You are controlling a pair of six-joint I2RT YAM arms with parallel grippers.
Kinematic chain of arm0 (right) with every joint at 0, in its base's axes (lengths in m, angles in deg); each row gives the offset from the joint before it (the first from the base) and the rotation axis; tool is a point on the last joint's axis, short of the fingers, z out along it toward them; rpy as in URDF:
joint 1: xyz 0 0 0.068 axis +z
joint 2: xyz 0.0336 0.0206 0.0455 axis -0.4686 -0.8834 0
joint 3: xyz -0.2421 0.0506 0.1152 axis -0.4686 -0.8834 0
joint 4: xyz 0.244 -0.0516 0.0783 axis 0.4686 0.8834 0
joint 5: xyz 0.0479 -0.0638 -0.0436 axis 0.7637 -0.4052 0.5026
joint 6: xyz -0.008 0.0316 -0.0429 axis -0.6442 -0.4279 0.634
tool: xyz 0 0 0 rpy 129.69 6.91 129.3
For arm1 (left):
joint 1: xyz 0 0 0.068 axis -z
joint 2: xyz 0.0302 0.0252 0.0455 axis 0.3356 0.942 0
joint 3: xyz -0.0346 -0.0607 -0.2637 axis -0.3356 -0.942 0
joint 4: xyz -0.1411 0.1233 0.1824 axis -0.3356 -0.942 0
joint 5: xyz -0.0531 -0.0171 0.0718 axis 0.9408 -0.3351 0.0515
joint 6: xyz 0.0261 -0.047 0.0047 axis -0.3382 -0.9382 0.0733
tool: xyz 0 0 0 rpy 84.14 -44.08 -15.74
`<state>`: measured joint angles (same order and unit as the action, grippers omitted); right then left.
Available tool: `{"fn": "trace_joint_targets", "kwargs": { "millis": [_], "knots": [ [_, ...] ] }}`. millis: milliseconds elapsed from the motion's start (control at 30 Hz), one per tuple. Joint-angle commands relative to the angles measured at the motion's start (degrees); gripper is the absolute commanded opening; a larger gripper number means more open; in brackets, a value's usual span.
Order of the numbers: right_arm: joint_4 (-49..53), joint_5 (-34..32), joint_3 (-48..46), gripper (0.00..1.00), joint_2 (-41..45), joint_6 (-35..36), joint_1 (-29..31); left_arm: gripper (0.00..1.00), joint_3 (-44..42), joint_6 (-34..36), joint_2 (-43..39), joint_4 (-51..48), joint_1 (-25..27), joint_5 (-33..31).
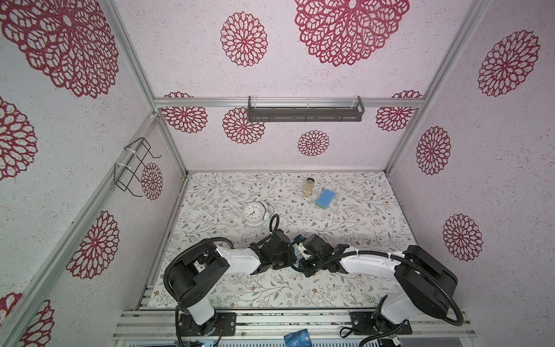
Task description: Fold a paper plane with a square sheet of paper (fold left side to right side)
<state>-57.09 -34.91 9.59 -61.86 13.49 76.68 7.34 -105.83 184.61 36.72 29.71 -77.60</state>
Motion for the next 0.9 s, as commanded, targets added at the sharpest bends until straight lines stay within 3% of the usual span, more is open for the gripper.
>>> {"fn": "trace_joint_targets", "kwargs": {
  "millis": [0,133,233,867],
  "knots": [
    [3.8,0.3,-0.8,0.2,0.0,-0.5,0.1,0.0,0.1,-2.4,0.9,-1.8,0.2,-3.2],
    [3.8,0.8,-0.4,0.37,0.9,-1.0,0.0,0.0,-0.6,-3.1,0.1,-3.0,0.1,-4.2],
    [4.2,1.0,-0.1,0.42,1.7,-1.1,-0.2,0.0,-0.9,-3.5,-0.1,-3.3,0.1,-4.5],
    [8.1,-0.6,2.1,0.39,-1.5,3.5,2.3,0.0,-1.8,-7.1,0.4,-1.0,-0.5,-4.0]
  ]
}}
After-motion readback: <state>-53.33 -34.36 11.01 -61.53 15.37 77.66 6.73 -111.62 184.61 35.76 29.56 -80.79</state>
